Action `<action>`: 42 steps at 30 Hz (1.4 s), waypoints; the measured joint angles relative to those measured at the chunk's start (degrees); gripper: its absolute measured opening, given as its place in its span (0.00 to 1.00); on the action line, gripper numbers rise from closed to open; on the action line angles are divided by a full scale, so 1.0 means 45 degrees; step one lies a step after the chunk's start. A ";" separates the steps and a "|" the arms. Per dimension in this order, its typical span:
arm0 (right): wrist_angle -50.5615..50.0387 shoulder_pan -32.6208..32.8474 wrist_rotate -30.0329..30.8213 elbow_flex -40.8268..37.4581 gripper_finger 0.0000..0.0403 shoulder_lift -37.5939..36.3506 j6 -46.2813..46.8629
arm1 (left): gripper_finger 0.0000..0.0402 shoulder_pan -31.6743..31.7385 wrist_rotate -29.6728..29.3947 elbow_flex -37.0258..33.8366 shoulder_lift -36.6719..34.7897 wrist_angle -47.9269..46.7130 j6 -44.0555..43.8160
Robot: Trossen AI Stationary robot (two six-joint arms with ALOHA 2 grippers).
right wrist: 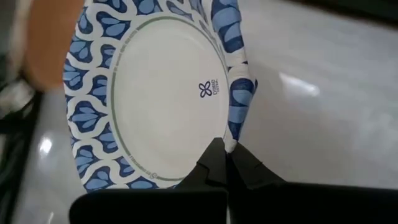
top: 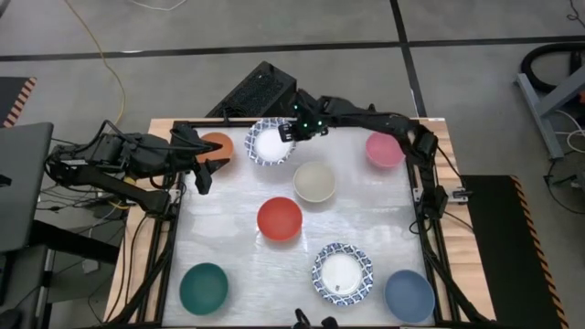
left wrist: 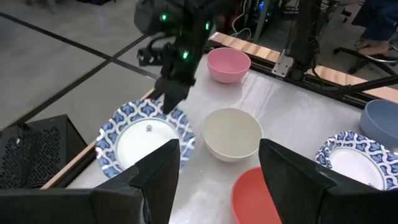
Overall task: Nest bowls inside each other
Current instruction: Stack the white patterned bowl on top of the white patterned bowl
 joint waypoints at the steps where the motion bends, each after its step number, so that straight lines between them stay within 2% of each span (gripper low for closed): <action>1: -0.0509 -0.0004 -0.0238 0.0308 0.01 -0.0004 -0.0282 | 0.52 -0.0003 0.0000 0.0000 0.0000 -0.0046 0.0000; 5: -0.2056 0.0117 -0.1072 0.0821 0.01 -0.0744 -0.1539 | 0.52 -0.0003 0.0082 0.0000 -0.0019 -0.0170 0.0004; 7: -0.2670 0.0239 -0.1600 0.0822 0.01 -0.1535 -0.2102 | 0.52 -0.0003 0.0118 0.0000 -0.0024 -0.0174 0.0005; 10: -0.3933 0.0488 -0.1698 0.0825 0.01 -0.3035 -0.2584 | 0.52 -0.0003 0.0121 0.0000 -0.0024 -0.0172 0.0005; 15: -0.6212 0.1268 -0.0855 0.0843 0.01 -0.5587 -0.2509 | 0.52 -0.0003 0.0120 0.0000 -0.0024 -0.0146 0.0005; 20: -0.8575 0.3110 0.0977 0.0137 0.01 -0.7518 -0.1024 | 0.52 -0.0003 0.0178 0.0000 -0.0024 0.0019 -0.0006; 25: -0.7879 0.6056 0.1215 -0.2699 0.01 -0.9675 0.2483 | 0.52 0.0001 0.0223 0.0000 -0.0024 0.0089 -0.0014; 28: -0.6703 0.8106 0.1351 -0.4680 0.01 -1.0876 0.4933 | 0.52 -0.0002 0.0223 0.0000 -0.0024 0.0089 -0.0064; 32: -0.4404 1.0583 0.2704 -0.6989 0.01 -1.2061 0.7980 | 0.52 -0.0002 0.0223 0.0000 -0.0024 0.0084 -0.0063; 37: -0.2629 1.3048 0.3838 -0.9041 0.01 -1.2315 1.0056 | 0.52 -0.0002 0.0223 0.0000 -0.0024 0.0085 -0.0058; 42: -0.1630 1.4597 0.3954 -1.0554 0.01 -1.1909 1.1212 | 0.52 -0.0003 0.0223 0.0000 -0.0024 0.0084 -0.0049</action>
